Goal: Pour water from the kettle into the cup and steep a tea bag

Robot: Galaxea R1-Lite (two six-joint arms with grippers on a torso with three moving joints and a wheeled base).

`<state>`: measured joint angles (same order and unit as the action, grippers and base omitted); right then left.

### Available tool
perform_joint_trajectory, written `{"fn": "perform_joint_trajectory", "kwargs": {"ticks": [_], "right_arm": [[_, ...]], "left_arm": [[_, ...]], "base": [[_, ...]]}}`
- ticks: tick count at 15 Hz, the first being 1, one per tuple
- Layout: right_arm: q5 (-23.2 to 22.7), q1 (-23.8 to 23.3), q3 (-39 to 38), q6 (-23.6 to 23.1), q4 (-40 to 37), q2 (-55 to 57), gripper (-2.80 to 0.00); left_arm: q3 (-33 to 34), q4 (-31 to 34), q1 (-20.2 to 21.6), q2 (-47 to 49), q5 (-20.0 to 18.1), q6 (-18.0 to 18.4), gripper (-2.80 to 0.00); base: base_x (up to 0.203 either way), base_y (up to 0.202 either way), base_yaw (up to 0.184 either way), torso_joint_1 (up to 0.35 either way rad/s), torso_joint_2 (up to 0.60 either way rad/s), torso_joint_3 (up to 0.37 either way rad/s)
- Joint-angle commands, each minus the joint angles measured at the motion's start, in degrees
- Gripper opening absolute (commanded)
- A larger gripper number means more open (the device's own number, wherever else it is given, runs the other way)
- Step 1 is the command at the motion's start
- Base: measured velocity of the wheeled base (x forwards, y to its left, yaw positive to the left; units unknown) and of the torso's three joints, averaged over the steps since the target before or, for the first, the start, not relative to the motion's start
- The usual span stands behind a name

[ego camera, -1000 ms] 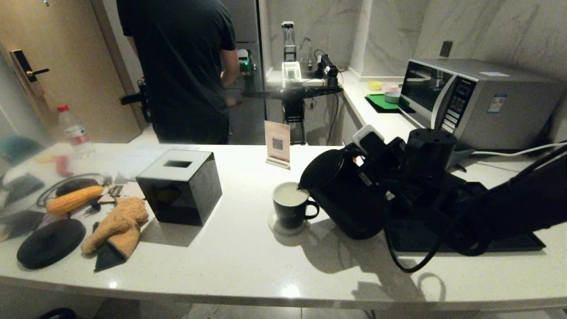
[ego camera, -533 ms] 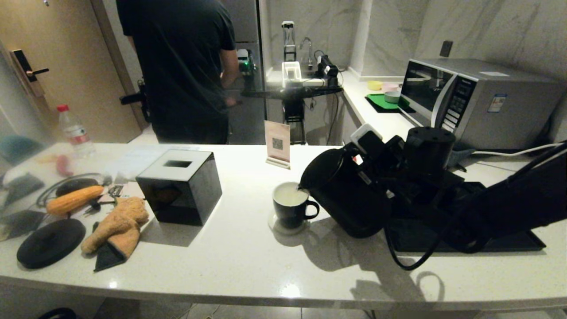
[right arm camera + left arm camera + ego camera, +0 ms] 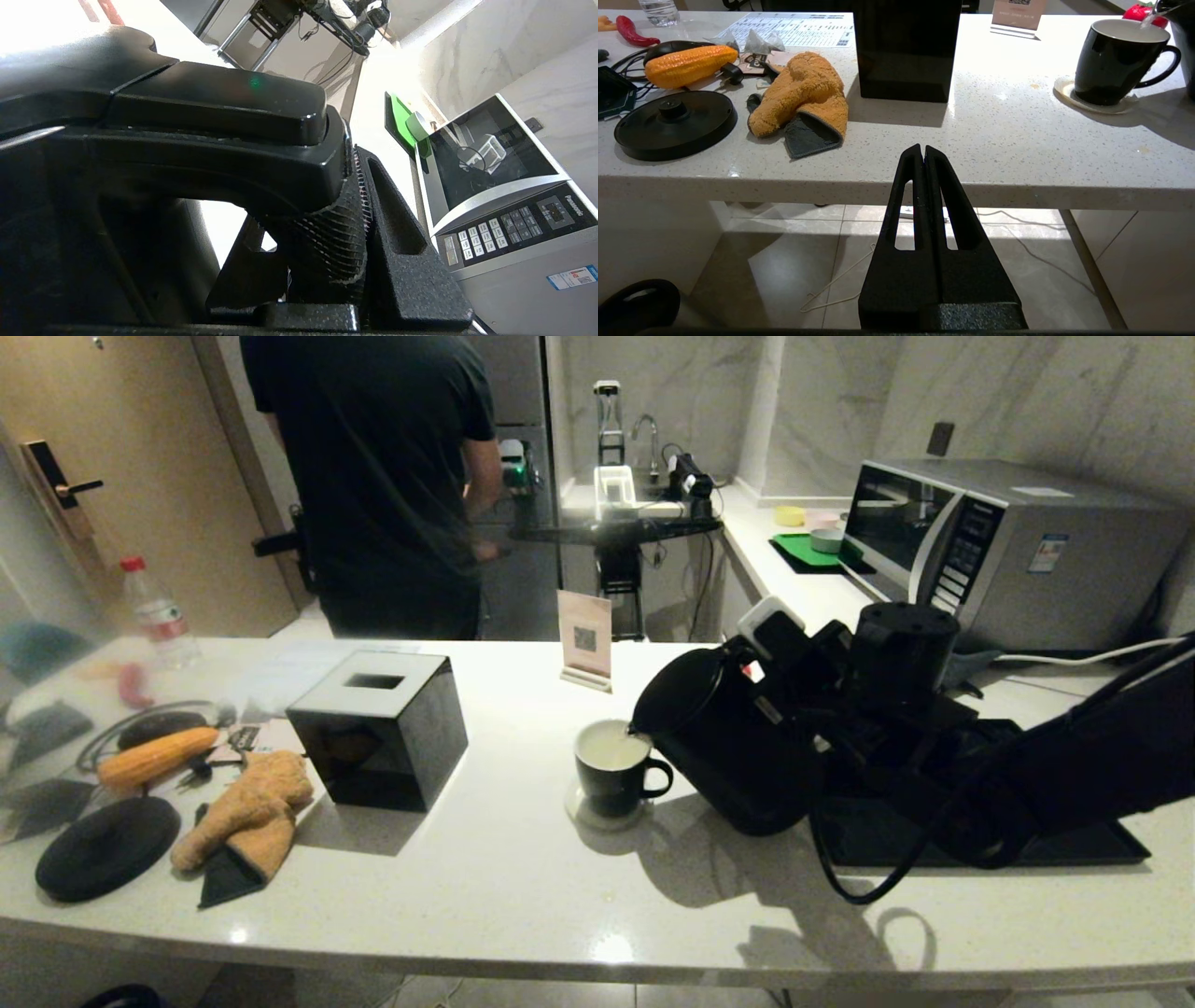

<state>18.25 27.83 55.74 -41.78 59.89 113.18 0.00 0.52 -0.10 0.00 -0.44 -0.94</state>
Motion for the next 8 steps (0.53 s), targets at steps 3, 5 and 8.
{"fn": "perform_joint_trajectory", "kwargs": {"ticks": [3,5,8], "right_arm": [[-0.06,0.03,1.12,-1.39,0.22,-0.15,-2.8],[-0.06,0.03,1.13,-1.47,0.08,-0.15,-2.8],[-0.06,0.03,1.48,-2.43,-0.03,-0.15,-2.8]], "left_arm": [[0.0,0.0,0.01,0.0,0.0,-0.03,-2.8],[0.0,0.0,0.01,0.0,0.0,-0.03,-2.8],[-0.07,0.0,0.01,0.0,0.0,-0.03,-2.8]], "base": [[0.0,0.0,0.0,0.0,0.0,0.0],[0.0,0.0,0.0,0.0,0.0,0.0],[0.0,0.0,0.0,0.0,0.0,0.0]]}}
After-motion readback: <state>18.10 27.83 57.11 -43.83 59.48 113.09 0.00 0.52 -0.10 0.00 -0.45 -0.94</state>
